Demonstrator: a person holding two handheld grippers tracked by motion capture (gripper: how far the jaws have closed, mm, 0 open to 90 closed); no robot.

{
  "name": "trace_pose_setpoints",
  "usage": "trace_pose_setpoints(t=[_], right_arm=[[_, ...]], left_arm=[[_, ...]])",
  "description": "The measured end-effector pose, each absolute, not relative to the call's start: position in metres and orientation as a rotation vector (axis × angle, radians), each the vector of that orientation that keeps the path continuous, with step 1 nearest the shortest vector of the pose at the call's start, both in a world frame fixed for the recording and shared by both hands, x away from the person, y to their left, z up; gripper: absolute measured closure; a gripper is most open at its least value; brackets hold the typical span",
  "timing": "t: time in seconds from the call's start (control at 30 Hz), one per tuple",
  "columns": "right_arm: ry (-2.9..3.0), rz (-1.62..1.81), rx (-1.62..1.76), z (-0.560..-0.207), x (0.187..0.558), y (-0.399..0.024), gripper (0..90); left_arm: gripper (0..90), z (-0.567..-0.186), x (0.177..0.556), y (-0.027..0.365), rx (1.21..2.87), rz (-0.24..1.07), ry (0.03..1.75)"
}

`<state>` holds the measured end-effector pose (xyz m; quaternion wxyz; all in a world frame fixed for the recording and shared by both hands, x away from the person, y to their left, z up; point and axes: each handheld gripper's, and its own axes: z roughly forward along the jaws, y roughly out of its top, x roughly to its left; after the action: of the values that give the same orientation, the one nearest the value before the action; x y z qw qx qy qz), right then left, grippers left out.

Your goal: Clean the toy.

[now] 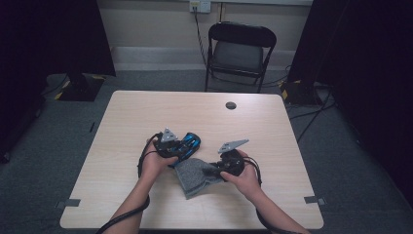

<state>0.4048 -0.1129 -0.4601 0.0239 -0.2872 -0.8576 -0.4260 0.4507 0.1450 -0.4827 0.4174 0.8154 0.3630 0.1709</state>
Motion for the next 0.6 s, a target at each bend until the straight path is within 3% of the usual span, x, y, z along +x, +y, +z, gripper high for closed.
trace_pose_setpoints(t=[0.3, 0.6], right_arm=[[-2.712, -1.232, -0.874, -0.475, 0.414, -0.084, 68.5], [-2.737, -1.207, -0.933, -0.477, 0.428, -0.084, 68.4]], left_arm=[[51.3, -0.484, 0.45, 0.145, 2.035, 0.428, 0.914], [51.3, -0.484, 0.449, 0.145, 2.036, 0.431, 0.913]])
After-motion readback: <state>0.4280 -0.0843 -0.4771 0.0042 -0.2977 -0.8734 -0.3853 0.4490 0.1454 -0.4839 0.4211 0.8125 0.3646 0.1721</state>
